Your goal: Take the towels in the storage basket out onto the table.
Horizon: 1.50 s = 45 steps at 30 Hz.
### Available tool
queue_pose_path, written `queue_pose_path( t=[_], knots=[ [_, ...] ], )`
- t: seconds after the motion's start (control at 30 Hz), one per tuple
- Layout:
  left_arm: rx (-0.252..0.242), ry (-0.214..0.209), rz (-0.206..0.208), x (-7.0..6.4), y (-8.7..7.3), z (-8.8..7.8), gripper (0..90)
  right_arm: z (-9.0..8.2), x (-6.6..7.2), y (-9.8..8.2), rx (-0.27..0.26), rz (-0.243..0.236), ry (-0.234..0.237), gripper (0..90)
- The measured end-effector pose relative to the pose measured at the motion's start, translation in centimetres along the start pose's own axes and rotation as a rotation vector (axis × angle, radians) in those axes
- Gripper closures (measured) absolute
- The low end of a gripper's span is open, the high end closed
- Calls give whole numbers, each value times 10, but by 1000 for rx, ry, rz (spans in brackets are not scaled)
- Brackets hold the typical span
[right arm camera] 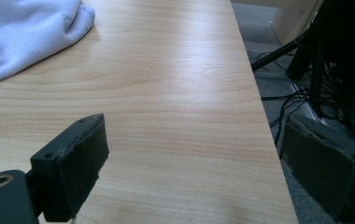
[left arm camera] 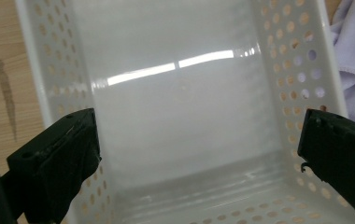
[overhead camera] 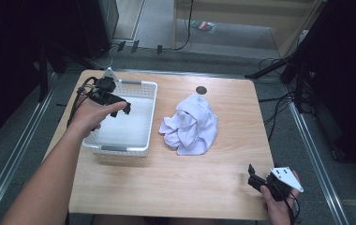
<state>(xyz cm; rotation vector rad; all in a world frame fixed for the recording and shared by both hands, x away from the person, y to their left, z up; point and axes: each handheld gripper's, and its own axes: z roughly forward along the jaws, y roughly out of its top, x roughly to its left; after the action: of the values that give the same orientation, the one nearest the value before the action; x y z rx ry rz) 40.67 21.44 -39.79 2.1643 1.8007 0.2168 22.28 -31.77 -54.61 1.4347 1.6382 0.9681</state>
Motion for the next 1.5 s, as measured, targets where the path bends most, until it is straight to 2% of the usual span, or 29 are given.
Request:
queue_pose_path(
  t=[0.2, 0.3, 0.33, 0.47, 0.53, 0.57, 0.63, 0.67, 0.7, 0.73, 0.77, 0.83, 0.87, 0.9, 0.97, 1.03, 1.07, 1.1, 1.13, 1.23, 1.37, 1.5],
  knots=[
    [-26, 12, -27, 23, -19, -3, 0, 0, 0, 0, 1, -3, -3, 80],
    [-51, 18, -58, 36, -30, -3, 0, 0, 0, 0, 1, -3, -3, 80],
    [-67, 26, -76, 43, -38, -3, 0, 0, 0, 0, 0, -3, -2, 80],
    [-90, 8, -78, 50, -51, -5, 0, 0, 0, 0, 1, -2, -2, 80],
    [-134, 7, -85, 55, -65, -6, 0, 0, 0, 0, 1, -3, -1, 80],
    [-134, 7, -85, 55, -65, -6, 0, 0, 0, 0, 1, -3, -1, 80],
    [-151, 9, -77, 58, -75, -7, 0, 0, 0, 0, 1, -3, -1, 80],
    [-183, 6, -90, 60, -85, -6, 0, 0, 0, 0, -1, -4, -1, 80],
    [-183, 6, -90, 60, -85, -6, 0, 0, 0, 0, -1, -4, -1, 80],
    [-203, -1, -95, 63, -96, -4, 0, 0, 0, 0, 1, -2, -1, 80],
    [-203, -1, -95, 63, -96, -4, 0, 0, 0, 0, 1, -2, -1, 80],
    [-227, -17, -97, 64, -107, -4, 0, 0, 0, 0, -1, -3, -2, 80],
    [-277, -33, -113, 66, -119, -4, 0, 0, 0, 0, -3, -1, -3, 81],
    [-277, -33, -113, 66, -119, -4, 0, 0, 0, 0, -3, -1, -3, 81],
    [-324, -43, -121, 68, -131, -5, 0, 0, 1, 0, 0, 2, -4, 81],
    [-382, -63, -130, 71, -142, -7, 0, 0, 1, 0, 0, 2, -6, 81],
    [-433, -68, -125, 73, -154, -8, 0, 0, 0, 0, 0, 1, -7, 81],
    [-454, -67, -127, 74, -160, -9, 0, 0, 1, 0, 0, 3, -7, 81],
    [-454, -67, -127, 74, -160, -9, 0, 0, 1, 0, -1, 2, -7, 81],
    [-512, -91, -136, 75, -179, -7, 0, 0, 1, 0, 0, 3, -9, 81],
    [-572, -90, -107, 76, -200, -2, 0, 0, 1, 0, -1, 2, -11, 81],
    [-638, -110, -132, 82, -217, 3, 0, 0, 1, 0, -1, 2, -15, 83]
  ],
)
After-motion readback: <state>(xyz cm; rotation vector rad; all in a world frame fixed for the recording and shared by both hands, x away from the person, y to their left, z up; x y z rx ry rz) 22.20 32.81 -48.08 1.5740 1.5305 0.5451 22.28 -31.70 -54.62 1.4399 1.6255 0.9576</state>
